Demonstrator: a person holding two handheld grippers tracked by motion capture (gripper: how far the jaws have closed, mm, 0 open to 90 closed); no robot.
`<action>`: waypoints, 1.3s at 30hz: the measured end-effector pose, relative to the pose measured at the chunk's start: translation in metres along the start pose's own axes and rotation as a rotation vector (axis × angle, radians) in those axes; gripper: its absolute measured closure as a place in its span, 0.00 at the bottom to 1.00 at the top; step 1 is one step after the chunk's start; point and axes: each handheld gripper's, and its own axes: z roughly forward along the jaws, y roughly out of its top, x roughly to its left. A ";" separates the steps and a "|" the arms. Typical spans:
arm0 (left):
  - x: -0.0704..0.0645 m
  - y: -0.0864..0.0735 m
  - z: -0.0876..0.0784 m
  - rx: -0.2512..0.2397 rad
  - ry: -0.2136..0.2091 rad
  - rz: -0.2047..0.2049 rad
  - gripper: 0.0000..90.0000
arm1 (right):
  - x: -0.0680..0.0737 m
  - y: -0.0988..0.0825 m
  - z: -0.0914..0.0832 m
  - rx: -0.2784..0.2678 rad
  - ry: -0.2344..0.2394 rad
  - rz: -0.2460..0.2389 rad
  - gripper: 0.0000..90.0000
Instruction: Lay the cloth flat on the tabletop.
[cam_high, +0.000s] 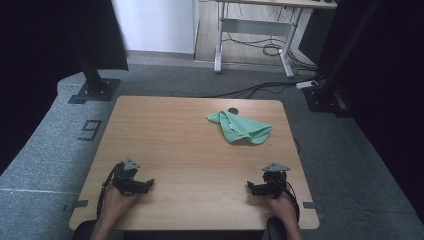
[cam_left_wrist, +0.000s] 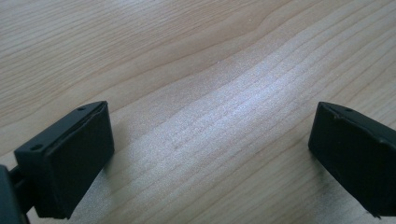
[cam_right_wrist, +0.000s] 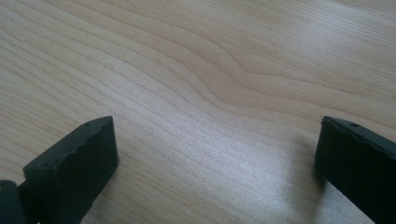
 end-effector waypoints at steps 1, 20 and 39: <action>0.000 0.000 0.000 0.000 0.000 0.000 0.00 | 0.000 0.000 0.000 0.000 0.001 -0.001 0.00; 0.001 -0.001 -0.002 -0.016 0.018 -0.020 0.06 | -0.001 0.000 0.000 0.001 0.017 -0.019 0.00; -0.002 -0.001 -0.001 -0.004 -0.004 0.004 0.01 | -0.003 0.004 0.001 0.009 0.044 -0.039 0.04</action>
